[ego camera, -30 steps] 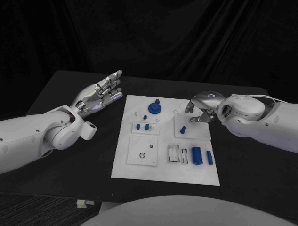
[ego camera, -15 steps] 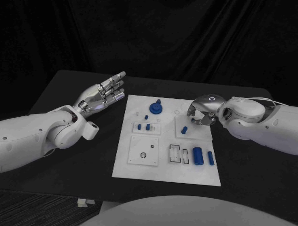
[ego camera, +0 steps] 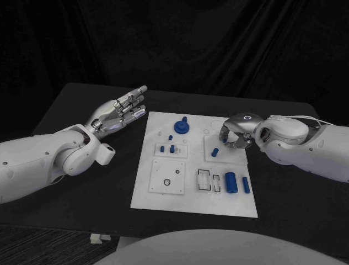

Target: Assemble the parts on the task board

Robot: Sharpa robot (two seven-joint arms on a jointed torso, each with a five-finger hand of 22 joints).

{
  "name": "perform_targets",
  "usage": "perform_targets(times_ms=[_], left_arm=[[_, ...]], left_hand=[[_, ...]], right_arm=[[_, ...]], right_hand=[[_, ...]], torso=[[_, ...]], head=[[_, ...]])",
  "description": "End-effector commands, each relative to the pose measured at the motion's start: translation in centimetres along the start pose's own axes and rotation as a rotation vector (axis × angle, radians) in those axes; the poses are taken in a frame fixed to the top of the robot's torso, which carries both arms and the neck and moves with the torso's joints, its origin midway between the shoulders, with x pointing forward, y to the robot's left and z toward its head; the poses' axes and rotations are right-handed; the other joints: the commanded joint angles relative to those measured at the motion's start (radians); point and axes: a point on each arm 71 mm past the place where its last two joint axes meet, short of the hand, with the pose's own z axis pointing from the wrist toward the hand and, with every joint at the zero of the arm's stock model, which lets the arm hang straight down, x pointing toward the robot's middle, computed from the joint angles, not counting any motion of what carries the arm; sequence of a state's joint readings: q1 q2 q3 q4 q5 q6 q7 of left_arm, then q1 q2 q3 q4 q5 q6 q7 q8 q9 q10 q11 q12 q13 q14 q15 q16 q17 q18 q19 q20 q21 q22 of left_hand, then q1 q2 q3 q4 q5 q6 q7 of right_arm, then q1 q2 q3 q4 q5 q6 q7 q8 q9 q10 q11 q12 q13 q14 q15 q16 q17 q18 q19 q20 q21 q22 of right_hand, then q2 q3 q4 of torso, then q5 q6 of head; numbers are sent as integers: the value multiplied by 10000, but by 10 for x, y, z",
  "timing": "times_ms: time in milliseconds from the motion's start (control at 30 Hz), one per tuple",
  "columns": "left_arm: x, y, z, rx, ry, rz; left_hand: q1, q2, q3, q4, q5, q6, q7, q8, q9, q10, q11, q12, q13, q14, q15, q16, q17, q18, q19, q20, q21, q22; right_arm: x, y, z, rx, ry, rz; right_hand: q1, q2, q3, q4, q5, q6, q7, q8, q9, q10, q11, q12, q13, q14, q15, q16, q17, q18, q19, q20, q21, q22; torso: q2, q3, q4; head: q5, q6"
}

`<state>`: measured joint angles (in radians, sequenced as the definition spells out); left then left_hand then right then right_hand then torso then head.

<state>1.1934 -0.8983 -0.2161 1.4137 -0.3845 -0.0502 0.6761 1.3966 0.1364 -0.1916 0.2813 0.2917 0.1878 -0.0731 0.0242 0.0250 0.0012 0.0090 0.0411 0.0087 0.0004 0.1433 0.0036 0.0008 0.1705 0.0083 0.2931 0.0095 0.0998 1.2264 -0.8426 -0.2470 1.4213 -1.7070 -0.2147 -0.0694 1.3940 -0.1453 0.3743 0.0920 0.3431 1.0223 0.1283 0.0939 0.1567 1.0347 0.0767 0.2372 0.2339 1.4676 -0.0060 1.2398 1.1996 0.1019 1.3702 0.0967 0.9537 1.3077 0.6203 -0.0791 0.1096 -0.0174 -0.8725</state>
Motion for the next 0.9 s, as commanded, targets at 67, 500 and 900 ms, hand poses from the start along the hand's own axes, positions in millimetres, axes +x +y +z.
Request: perform_targets(times_ms=[67,500,900], left_arm=[[2,-5,0,753,99,-207],[2,-4,0,644,115,-232],[3,-2,0,509,160,-276]], left_hand=[[175,63,-64,-6,199,34,59,12,8,9,122,72,14,-4,75,-36,-8,40,51,19,49,43],[470,195,-130,-41,560,138,158,27,22,23,233,112,22,-4,159,-36,-8,10,128,29,80,186],[984,378,-121,-320,1216,228,340,38,34,32,314,128,27,-4,295,-36,-8,-88,319,38,155,473]], right_arm=[[8,0,0,9,208,99],[12,0,-2,-324,-598,215],[-1,-5,-14,-495,-2082,520]], right_hand=[[125,27,54,-80,-36,156,-31,98,83,116,-8,-115,-76,-123,-35,-157,-156,119,-129,-5,-205,1116],[568,306,50,-489,-271,798,-68,464,569,962,-147,-43,-223,-167,-95,-340,-417,118,-137,-71,-255,1126],[715,410,-131,-606,-567,1185,-136,660,859,1482,-262,-48,-312,-141,-193,-421,-545,86,-49,-157,-63,1174]], torso=[[0,9,-7],[6,16,18],[10,17,6]], head=[[8,-2],[49,-2],[94,-2]])
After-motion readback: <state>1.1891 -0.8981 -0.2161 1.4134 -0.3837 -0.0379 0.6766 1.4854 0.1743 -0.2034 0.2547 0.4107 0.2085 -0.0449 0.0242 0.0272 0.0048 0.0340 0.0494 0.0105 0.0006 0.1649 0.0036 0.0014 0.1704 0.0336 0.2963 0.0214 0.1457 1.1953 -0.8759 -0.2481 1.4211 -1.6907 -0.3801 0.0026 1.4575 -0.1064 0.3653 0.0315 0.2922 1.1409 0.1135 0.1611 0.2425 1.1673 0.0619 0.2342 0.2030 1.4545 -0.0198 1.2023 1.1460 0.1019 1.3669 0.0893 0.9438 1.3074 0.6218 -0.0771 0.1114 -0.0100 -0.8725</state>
